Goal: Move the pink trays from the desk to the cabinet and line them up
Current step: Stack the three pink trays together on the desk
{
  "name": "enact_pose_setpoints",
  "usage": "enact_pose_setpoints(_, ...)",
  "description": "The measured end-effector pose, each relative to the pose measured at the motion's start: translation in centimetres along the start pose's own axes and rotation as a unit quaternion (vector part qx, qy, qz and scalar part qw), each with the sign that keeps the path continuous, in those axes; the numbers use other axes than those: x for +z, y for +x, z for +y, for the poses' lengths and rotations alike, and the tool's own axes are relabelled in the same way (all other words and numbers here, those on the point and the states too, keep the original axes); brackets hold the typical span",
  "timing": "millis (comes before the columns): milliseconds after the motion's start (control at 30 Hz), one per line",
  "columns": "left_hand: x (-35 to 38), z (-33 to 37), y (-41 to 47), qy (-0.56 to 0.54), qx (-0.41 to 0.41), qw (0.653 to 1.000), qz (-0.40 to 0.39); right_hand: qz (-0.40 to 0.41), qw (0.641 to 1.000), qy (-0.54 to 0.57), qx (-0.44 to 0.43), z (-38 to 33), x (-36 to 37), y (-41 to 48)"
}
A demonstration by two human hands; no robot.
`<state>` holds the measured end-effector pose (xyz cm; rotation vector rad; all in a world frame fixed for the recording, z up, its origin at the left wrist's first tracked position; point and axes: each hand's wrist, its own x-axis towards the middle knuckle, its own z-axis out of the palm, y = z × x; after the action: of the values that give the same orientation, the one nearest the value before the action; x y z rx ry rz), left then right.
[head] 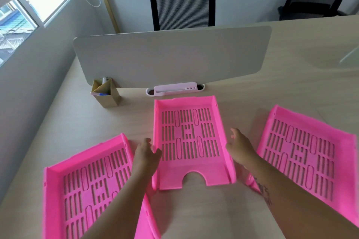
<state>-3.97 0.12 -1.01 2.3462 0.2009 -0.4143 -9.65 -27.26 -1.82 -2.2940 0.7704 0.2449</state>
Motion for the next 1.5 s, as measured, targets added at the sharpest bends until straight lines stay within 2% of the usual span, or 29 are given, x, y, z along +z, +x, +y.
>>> enact_pose_setpoints(167,2.4,5.8,0.0,0.043,0.113,0.992,0.028,0.033,0.999,-0.013,-0.017,2.1,-7.0,1.3)
enact_pose_setpoints(367,11.1,14.4,-1.6,0.024,0.188,0.98,-0.062,0.062,0.998,0.006,0.015,10.1,-15.0,1.2)
enact_pose_setpoints(600,20.9,18.6,-3.7,0.041,0.187,0.973,-0.125,0.138,0.987,0.027,0.08,20.5,-19.9,0.2)
enact_pose_setpoints(767,24.2,19.6,-4.5,0.059,0.142,0.975,-0.16,0.192,0.97,0.061,0.132,24.8,-20.2,-1.2)
enact_pose_setpoints(833,25.0,19.7,-4.6,0.07,0.132,0.974,-0.169,0.187,0.962,0.115,0.162,25.7,-19.6,-1.8)
enact_pose_setpoints(933,25.5,20.0,-4.6,0.095,0.124,0.973,-0.172,0.145,0.947,0.192,0.212,26.6,-18.8,-2.4)
enact_pose_setpoints(1033,25.4,20.5,-4.5,0.095,0.118,0.975,-0.162,0.15,0.941,0.216,0.214,27.1,-18.8,-2.3)
enact_pose_setpoints(1300,21.4,25.6,-2.3,0.03,0.146,0.978,-0.143,0.202,0.954,0.178,0.129,24.4,-22.4,1.0)
enact_pose_setpoints(1500,14.3,23.6,-1.3,0.041,0.138,0.986,-0.08,0.174,0.974,0.142,0.038,18.1,-21.2,4.3)
